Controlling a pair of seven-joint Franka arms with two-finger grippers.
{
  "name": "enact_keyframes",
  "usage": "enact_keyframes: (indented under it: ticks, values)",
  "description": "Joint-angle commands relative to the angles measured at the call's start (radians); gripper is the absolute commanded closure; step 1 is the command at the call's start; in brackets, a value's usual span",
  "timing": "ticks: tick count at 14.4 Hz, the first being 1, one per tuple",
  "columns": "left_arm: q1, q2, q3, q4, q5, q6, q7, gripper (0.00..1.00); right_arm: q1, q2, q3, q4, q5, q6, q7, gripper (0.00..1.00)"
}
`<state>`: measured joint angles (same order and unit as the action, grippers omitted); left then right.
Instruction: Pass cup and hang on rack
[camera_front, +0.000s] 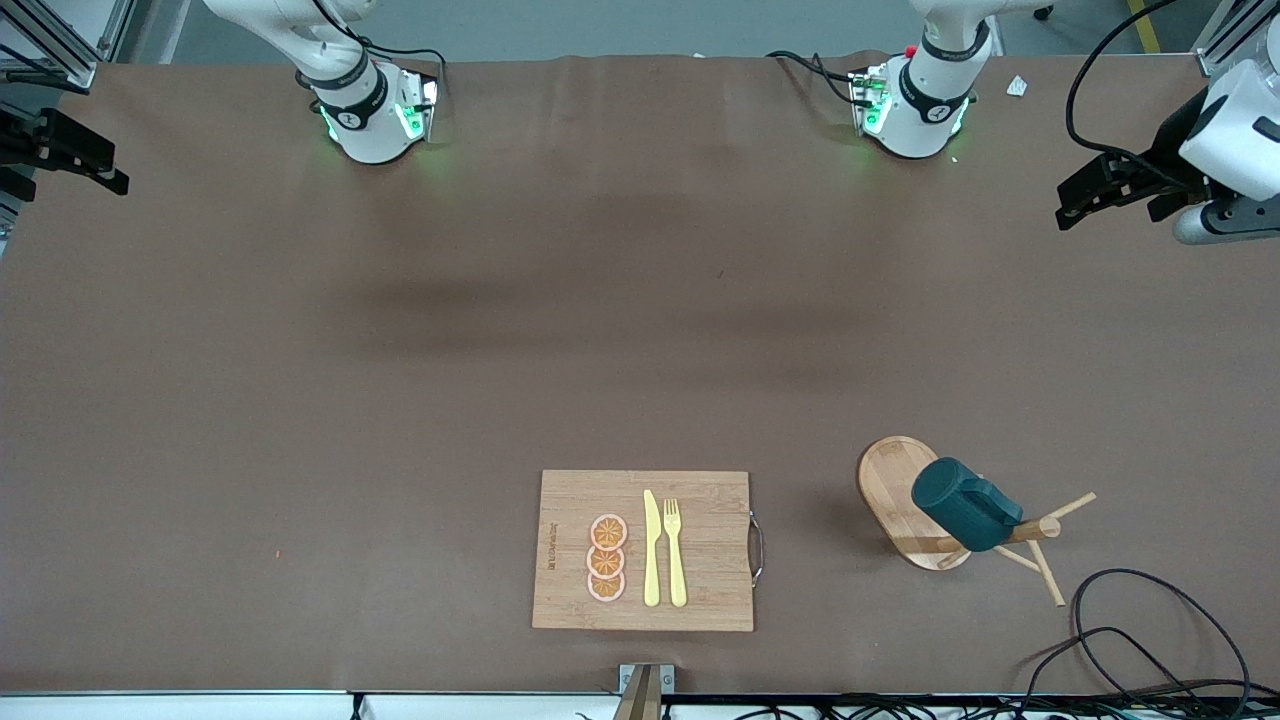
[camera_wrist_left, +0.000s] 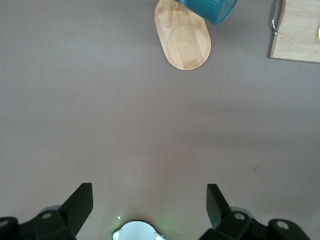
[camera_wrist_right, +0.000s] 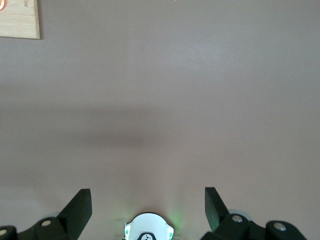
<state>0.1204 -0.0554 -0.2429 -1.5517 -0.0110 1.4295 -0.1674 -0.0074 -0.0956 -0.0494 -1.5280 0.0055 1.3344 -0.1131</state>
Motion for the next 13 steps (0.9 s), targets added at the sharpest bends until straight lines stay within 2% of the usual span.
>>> enact_keyframes:
  ticks: [1, 13]
  values:
    - [0.007, -0.018, 0.005, -0.005, -0.015, -0.006, 0.074, 0.0, 0.003, -0.021, 0.005, -0.015, -0.019, -0.004, -0.003, 0.0]
    - [0.012, 0.002, 0.013, 0.034, 0.013, 0.002, 0.132, 0.0, 0.003, -0.021, 0.005, -0.015, -0.018, -0.006, -0.003, 0.0]
